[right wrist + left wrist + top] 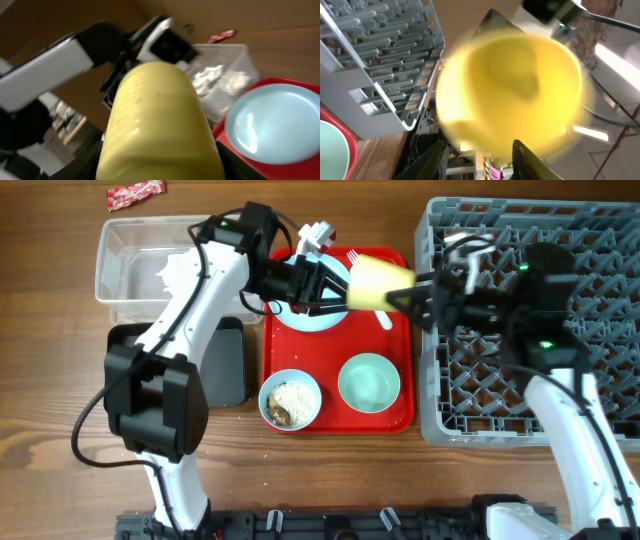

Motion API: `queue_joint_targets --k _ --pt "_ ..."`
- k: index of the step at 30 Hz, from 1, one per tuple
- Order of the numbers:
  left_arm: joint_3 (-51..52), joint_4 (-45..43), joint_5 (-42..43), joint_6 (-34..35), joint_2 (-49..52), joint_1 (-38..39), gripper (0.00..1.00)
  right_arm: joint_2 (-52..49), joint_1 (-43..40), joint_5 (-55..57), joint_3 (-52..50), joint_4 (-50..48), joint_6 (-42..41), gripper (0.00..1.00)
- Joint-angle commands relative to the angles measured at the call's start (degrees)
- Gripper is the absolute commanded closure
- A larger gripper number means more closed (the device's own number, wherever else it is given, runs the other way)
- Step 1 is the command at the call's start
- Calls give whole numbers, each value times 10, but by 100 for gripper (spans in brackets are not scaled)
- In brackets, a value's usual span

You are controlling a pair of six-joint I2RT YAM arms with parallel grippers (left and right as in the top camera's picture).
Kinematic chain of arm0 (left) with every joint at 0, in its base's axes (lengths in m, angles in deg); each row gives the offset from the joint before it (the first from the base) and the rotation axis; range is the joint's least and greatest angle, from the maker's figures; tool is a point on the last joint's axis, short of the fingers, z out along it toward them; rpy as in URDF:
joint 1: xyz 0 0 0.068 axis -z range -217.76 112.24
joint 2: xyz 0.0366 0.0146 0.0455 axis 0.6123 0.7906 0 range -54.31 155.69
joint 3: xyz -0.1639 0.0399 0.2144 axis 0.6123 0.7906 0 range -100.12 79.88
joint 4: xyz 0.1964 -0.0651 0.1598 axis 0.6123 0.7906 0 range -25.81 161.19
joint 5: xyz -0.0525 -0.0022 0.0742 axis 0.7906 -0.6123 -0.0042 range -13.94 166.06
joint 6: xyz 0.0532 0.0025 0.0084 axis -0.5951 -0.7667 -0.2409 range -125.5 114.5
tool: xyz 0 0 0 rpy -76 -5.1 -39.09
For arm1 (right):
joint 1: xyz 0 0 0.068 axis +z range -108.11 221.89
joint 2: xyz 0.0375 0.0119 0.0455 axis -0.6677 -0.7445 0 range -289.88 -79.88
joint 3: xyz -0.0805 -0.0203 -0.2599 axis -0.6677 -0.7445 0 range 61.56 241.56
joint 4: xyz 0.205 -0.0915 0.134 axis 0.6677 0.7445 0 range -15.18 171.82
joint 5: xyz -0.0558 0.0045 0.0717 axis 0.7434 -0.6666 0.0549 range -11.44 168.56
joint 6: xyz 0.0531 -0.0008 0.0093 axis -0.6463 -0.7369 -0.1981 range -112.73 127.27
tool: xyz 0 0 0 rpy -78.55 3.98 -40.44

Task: Sort waste into correct bins and load items into the dishwasher rack
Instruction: 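Place yellow cup into dish rack with right gripper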

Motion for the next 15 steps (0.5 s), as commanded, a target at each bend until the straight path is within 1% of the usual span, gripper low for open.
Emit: queue_joint_targets --k 1,3,5,8,11,13,15 --pt "-3 1 14 -5 -7 -13 57 10 -90 22 10 31 1 56" --pt "-3 1 9 -5 -7 -20 57 15 -134 38 10 69 1 57" --pt "-3 0 -12 -5 -7 -26 55 23 -170 61 12 119 8 59" --pt "-3 0 -78 -5 -7 -31 53 42 -202 115 34 224 36 58" --pt "-3 0 -166 -5 -7 -31 50 61 -203 204 88 353 68 59" --pt "-3 0 -222 -5 -7 -31 48 64 -197 282 147 449 92 59" --pt "-3 -1 -273 -5 -7 -31 46 64 -187 362 201 531 96 59"
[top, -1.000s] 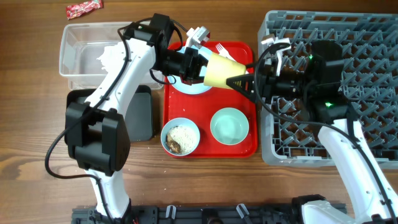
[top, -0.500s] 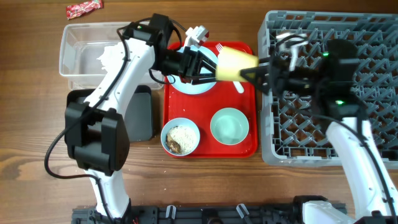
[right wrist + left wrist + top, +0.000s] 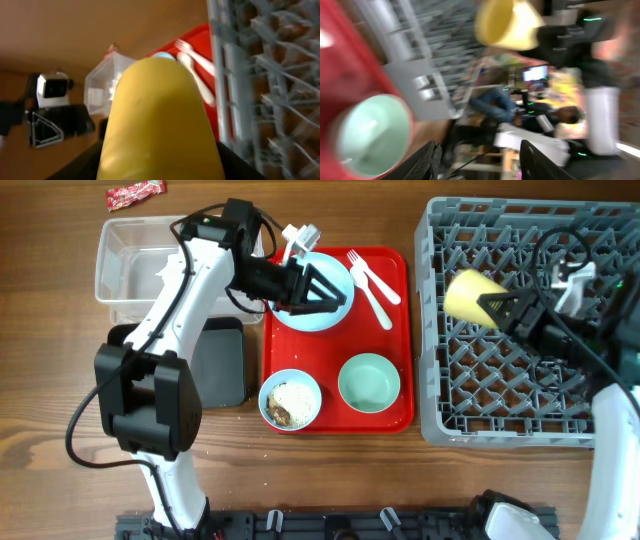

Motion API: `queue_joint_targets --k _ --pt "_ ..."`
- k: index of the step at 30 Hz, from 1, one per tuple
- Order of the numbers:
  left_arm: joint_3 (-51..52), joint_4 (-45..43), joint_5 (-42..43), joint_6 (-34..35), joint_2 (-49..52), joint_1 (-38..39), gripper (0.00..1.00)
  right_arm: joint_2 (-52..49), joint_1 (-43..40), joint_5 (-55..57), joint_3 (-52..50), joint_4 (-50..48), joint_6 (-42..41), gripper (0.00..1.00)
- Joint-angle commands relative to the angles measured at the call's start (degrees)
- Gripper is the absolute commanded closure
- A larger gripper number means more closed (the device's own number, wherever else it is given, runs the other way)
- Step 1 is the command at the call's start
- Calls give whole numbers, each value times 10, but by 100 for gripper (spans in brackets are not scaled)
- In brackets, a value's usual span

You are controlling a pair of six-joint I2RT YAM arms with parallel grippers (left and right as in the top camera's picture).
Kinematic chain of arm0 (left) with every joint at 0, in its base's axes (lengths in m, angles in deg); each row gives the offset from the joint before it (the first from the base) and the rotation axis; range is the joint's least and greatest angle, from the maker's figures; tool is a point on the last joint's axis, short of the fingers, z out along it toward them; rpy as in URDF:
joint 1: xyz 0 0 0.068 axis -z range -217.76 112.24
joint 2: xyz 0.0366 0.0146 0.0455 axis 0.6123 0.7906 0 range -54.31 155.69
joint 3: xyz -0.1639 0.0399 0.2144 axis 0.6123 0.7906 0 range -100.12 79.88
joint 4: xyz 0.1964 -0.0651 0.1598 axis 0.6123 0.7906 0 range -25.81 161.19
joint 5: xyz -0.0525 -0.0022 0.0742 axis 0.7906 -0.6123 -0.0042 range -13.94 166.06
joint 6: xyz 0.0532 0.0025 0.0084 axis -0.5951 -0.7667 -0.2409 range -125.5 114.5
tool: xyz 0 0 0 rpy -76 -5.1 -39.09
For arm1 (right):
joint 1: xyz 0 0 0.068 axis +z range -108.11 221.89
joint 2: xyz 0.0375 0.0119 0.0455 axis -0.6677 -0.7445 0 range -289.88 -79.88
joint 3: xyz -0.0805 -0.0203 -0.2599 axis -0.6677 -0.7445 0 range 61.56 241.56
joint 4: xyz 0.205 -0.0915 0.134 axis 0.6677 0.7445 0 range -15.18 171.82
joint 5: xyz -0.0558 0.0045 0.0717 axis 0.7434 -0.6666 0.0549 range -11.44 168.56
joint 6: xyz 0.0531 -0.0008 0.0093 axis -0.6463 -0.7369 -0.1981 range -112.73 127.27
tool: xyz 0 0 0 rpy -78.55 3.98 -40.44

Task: Sort waste into correct bins and load items into the dishwasher rack
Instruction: 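Place yellow cup into dish rack with right gripper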

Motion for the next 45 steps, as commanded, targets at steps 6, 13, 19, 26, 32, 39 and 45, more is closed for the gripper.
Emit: queue_joint_targets --k 6,13,19,26,32,39,45 --pt "-3 -28 -268 -5 -7 -3 36 19 56 353 182 257 28 58" --pt "-3 -62 -329 33 -7 -3 34 -54 134 450 182 330 -17 55" --pt "-3 -67 -349 41 -7 -2 34 -157 192 470 182 351 -27 52" --pt "-3 -67 -349 41 -7 -2 33 -234 218 470 179 341 -26 52" --pt "-3 -68 -349 41 -7 -2 32 -248 218 474 145 316 -29 52" --pt "-3 -68 -349 40 -7 -2 32 -248 219 473 94 258 -31 39" --pt "-3 -67 -349 40 -7 -2 31 -248 221 469 95 256 -24 22"
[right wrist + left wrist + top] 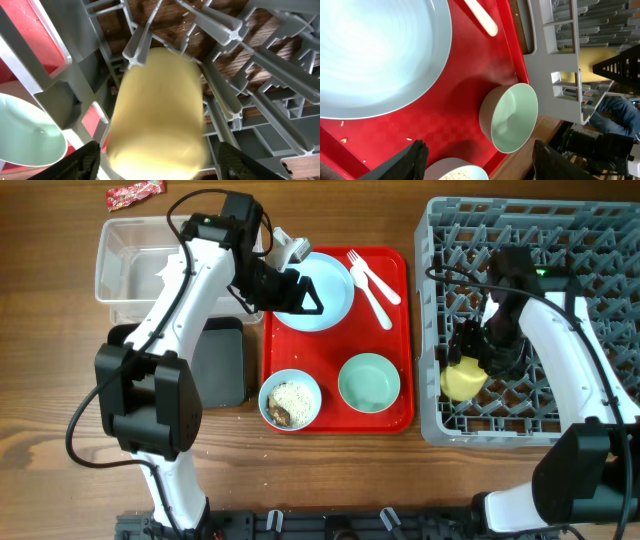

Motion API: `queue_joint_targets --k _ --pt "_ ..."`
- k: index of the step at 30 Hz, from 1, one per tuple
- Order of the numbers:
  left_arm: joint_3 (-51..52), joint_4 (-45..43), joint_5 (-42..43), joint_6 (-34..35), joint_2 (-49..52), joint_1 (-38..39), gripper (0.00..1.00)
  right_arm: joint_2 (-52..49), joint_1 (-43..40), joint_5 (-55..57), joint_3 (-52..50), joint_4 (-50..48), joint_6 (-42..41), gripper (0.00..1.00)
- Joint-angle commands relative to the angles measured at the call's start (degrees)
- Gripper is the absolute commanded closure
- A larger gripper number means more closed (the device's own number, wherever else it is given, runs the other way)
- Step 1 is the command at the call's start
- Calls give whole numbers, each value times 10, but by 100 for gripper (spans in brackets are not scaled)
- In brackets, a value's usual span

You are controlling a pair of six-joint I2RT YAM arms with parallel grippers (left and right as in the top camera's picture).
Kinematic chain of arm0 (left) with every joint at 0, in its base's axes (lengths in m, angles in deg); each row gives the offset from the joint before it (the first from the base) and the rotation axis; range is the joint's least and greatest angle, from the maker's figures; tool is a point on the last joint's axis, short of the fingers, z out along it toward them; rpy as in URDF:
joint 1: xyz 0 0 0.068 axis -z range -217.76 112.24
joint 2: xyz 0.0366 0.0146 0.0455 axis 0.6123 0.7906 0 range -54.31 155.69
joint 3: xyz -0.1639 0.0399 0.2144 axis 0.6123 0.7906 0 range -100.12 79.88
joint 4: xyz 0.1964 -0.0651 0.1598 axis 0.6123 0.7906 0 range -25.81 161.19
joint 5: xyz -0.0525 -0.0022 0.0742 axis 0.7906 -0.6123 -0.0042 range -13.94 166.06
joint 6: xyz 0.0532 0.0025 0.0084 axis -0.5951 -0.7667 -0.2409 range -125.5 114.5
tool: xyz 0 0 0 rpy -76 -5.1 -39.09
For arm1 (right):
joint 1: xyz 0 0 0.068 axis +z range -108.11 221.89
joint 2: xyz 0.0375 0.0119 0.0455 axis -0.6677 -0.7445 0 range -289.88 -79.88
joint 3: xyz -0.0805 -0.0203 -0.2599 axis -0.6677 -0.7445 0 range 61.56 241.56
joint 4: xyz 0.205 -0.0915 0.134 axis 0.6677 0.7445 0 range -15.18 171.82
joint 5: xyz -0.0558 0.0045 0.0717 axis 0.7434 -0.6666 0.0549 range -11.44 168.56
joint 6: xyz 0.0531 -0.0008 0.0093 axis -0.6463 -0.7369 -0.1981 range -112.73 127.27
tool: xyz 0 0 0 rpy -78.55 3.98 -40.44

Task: Sort waste into correct bins and load items into the dishwasher rack
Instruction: 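Place yellow cup into dish rack with right gripper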

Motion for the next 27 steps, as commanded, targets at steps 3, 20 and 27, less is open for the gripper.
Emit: queue_joint_targets --k 3,20,27 --pt "-3 -1 -11 2 -7 -2 31 2 4 4 10 3 0 21" --pt "-10 -5 -55 70 -73 -2 34 126 8 -118 173 61 52 21" --pt "-9 21 -132 175 -139 22 33 147 50 -142 172 43 45 22"
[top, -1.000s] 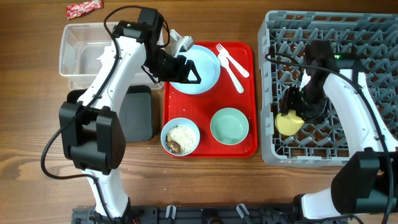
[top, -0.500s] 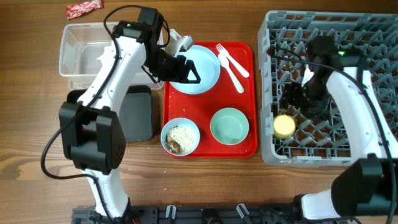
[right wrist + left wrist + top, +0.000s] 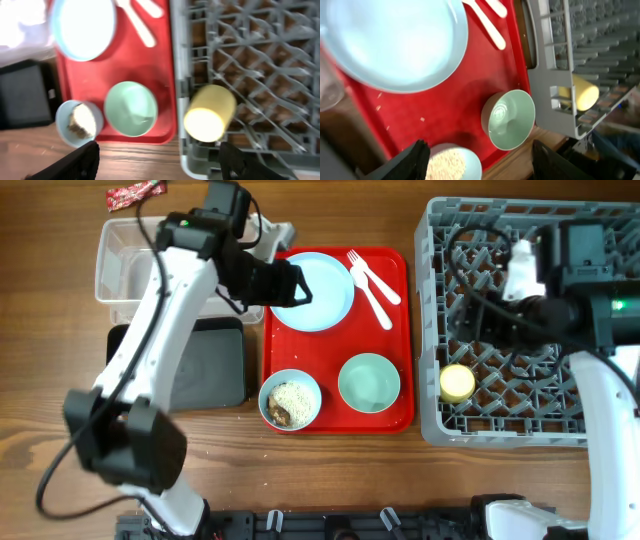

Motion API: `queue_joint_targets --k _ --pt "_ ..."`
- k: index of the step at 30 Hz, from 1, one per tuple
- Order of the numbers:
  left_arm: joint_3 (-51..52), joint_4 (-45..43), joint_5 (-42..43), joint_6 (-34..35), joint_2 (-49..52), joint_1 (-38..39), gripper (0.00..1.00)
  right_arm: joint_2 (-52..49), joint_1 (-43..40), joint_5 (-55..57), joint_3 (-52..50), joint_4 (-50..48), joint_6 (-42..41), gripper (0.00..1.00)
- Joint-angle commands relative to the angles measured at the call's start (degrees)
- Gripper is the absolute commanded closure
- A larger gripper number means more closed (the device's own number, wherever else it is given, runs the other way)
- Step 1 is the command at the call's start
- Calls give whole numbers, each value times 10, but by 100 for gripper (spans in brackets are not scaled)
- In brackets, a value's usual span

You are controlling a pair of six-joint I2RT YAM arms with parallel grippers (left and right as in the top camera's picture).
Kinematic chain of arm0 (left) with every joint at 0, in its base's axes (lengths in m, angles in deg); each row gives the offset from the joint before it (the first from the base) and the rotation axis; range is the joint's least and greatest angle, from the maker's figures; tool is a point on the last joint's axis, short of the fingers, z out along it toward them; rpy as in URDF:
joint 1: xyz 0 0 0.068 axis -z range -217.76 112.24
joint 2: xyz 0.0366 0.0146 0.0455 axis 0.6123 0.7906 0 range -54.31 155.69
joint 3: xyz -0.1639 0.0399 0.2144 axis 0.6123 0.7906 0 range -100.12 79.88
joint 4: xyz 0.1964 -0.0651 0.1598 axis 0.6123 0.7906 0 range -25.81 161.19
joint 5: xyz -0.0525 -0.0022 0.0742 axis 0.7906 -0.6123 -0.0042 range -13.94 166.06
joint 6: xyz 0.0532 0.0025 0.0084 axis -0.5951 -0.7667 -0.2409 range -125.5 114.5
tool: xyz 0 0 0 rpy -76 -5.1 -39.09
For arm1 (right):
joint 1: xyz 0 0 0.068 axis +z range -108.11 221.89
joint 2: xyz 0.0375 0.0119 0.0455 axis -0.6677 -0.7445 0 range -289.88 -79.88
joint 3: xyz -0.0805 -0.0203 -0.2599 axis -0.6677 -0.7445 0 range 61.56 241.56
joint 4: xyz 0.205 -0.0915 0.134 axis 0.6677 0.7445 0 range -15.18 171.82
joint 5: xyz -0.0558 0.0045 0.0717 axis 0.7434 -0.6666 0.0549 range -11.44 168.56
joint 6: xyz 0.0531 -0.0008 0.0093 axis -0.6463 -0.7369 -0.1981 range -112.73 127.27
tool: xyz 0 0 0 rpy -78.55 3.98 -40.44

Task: Sort waste into correct bins and load items into the dishwasher rack
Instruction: 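Place yellow cup into dish rack with right gripper, then grasp blue bowl of rice with left gripper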

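Observation:
The yellow cup [image 3: 458,383] lies on its side in the front left corner of the grey dishwasher rack [image 3: 600,240], seen in the right wrist view as the cup [image 3: 210,112]. My right gripper [image 3: 464,320] hangs open above the rack, apart from the cup. On the red tray [image 3: 330,345] are a pale blue plate [image 3: 318,290], a green bowl [image 3: 368,382], a blue bowl of food scraps [image 3: 291,400] and a white fork and spoon [image 3: 368,285]. My left gripper [image 3: 285,283] is open and empty over the plate's left edge.
A clear bin [image 3: 130,260] stands at the back left with a black bin [image 3: 205,365] in front of it. A red wrapper [image 3: 135,192] lies on the table behind the clear bin. The rack's upright tines fill the right side.
My right gripper was low in the rack at the yellow cup; now it is higher and apart from it. The cup stays in the rack's front left corner. My left gripper sits higher over the tray.
The yellow cup was first in my right gripper over the tray's back right, with the open left gripper beside it. Then the right gripper held it over the rack and the left was back over the plate. Later the cup was down in the rack, where it lies free now.

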Motion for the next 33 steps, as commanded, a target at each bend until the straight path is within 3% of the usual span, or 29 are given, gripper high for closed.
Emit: queue_joint_targets --k 1,11,19,23,26,33 --pt "-9 13 -45 72 -34 27 33 -4 17 -27 6 -11 6 22" --pt "50 0 -174 218 -33 132 35 -5 26 -31 -1 -25 -12 23" --pt "94 -10 -181 272 -33 142 43 -7 60 -26 -42 -61 -26 24" --pt "174 -58 -249 410 -33 176 55 -7 60 -14 -42 -69 -27 24" --pt "226 -106 -256 485 -33 193 60 -7 60 -13 -42 -68 -27 24" --pt "298 -164 -278 557 -33 229 65 -7 60 -1 -42 -68 -27 23"
